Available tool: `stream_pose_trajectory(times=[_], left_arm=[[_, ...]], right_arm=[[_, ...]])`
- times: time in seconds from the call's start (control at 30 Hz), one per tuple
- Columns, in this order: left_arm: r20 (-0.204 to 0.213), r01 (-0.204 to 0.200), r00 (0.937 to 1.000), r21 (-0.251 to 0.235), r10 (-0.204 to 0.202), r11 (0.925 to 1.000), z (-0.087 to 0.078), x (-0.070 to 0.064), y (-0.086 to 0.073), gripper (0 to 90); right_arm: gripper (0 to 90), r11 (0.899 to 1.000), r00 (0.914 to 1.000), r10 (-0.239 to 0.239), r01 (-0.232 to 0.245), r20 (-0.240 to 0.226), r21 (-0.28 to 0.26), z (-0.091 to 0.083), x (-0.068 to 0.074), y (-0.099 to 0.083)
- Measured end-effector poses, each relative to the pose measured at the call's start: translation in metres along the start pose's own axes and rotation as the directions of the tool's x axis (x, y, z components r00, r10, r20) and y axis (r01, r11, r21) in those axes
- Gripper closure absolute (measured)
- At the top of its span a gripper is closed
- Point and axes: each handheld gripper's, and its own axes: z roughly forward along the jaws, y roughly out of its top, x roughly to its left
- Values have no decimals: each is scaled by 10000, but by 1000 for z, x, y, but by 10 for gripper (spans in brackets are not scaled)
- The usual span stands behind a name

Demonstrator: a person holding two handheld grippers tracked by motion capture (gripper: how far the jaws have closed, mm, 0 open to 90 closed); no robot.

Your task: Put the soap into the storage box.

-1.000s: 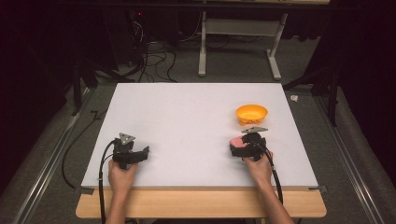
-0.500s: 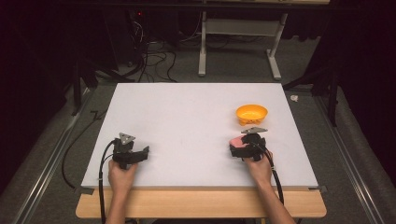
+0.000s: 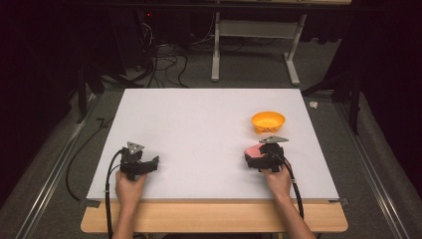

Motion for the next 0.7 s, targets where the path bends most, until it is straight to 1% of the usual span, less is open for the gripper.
stream_pose_trajectory(times=[0.07, 0.1, 0.27, 0.37, 0.5, 0.7], left_arm=[[-6, -7, 10000, -1, 7, 10000, 0, 0, 0, 217], [-7, -10, 10000, -1, 10, 10000, 0, 0, 0, 217], [3, 2, 10000, 4, -2, 10000, 0, 0, 0, 218], [3, 0, 10000, 4, 0, 10000, 0, 0, 0, 217], [-1, 0, 10000, -1, 0, 10000, 0, 0, 0, 217], [-3, -12, 10000, -2, 12, 10000, 0, 0, 0, 217]], right_arm=[[137, 10000, 10000, 5, -5, -18, -11, -1, 0, 0], [137, 10000, 9999, 45, -46, -113, -68, -3, -1, 0], [137, 9995, 9995, 213, -218, -225, -226, -7, -3, 1], [137, 9995, 9991, 190, -198, -368, -235, -9, -4, 1], [137, 9996, 9990, 166, -176, -416, -231, -11, -4, 1], [137, 9992, 9982, 186, -205, -563, -339, -19, -6, 1]])
